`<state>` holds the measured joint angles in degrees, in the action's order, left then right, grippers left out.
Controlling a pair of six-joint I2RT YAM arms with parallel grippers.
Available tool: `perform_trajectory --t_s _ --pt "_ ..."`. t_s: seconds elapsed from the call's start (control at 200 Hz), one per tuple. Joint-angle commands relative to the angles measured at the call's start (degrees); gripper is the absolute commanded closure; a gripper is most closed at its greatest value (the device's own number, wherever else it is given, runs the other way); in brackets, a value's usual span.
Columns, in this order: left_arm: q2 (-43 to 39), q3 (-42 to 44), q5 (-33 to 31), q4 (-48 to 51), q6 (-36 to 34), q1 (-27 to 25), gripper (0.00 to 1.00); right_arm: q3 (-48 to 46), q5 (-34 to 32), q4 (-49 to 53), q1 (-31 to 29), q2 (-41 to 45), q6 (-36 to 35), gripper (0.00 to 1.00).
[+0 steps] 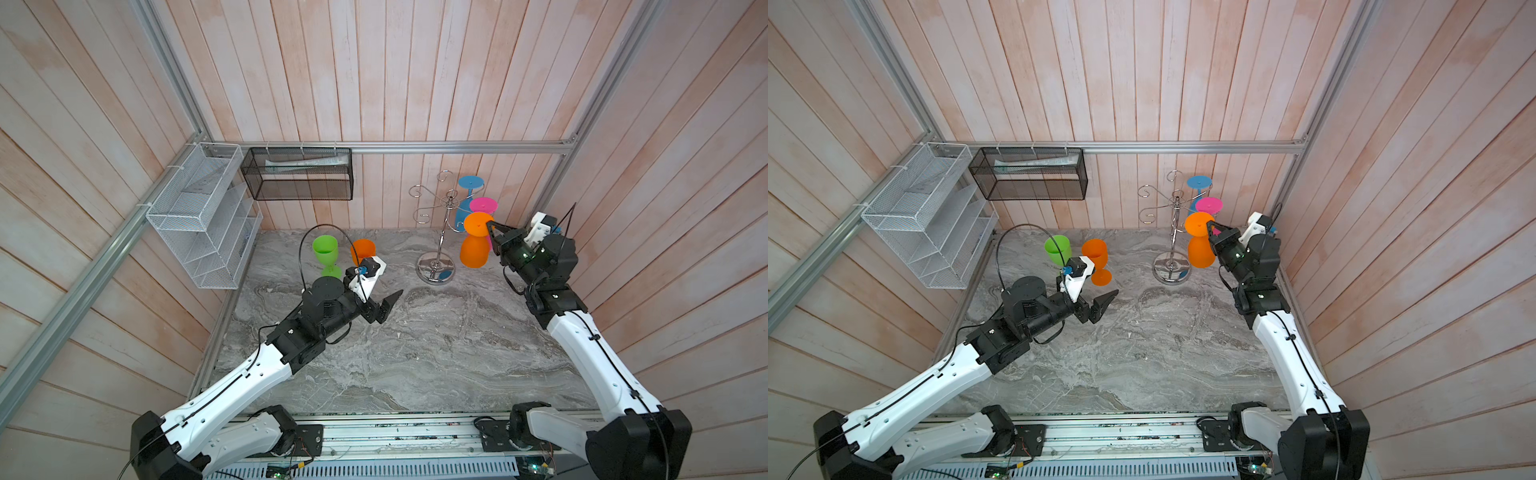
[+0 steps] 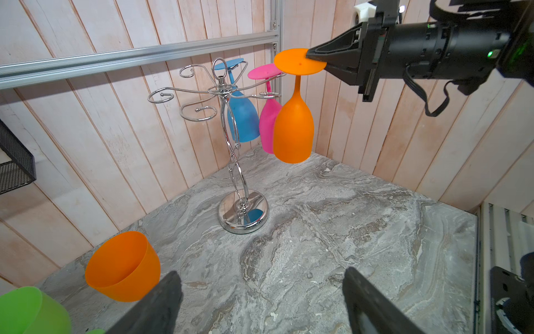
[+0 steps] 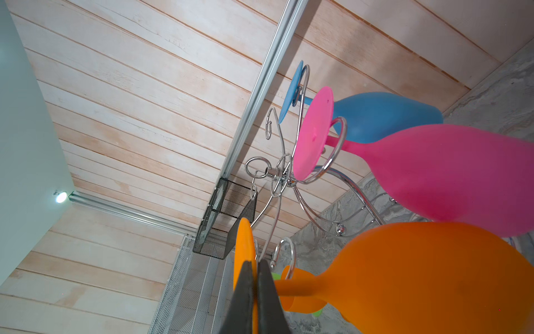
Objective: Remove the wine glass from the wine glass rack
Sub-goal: 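Carry the orange glass toward the robot and the left gripper with the right gripper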
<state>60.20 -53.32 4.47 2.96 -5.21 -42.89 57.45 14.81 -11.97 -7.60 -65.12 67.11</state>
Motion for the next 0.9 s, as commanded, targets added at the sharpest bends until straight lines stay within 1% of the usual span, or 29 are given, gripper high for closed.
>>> perform_trajectory --t_s 0.0,0.18,0.27,0.415,0.585,0.765,0.895 --pt "-0.2 1.1 0.3 -1.0 -1.0 -0.4 0.11 -1.6 -1.5 2.1 -0.6 3.2 -2.2 1.00" --pt "-0.1 1.1 -0.2 -0.9 -1.3 -0.8 0.11 -4.5 -4.6 6.5 -3.6 8.2 -4.8 1.00" --pt "0.0 1.1 -0.5 -0.8 -1.4 -1.1 0.11 -7.1 -6.8 7.4 -6.5 10.9 -6.1 1.00" --pt "0.3 1.1 -1.1 -0.7 -1.7 -1.7 0.11 -11.5 -9.9 8.1 -11.2 15.2 -6.5 1.00" --pt "0.7 1.1 -2.3 -0.4 -2.1 -2.9 0.11 -13.5 -13.8 11.1 -16.1 20.2 -9.3 1.00" --pt "1.6 -0.9 -3.6 1.0 0.9 -3.2 0.11 -14.9 -12.1 12.0 -19.3 21.8 -14.5 1.00" --pt "3.8 -3.4 -5.2 3.2 3.0 -3.2 0.10 -16.7 -12.2 10.4 -21.8 22.7 -18.6 1.00"
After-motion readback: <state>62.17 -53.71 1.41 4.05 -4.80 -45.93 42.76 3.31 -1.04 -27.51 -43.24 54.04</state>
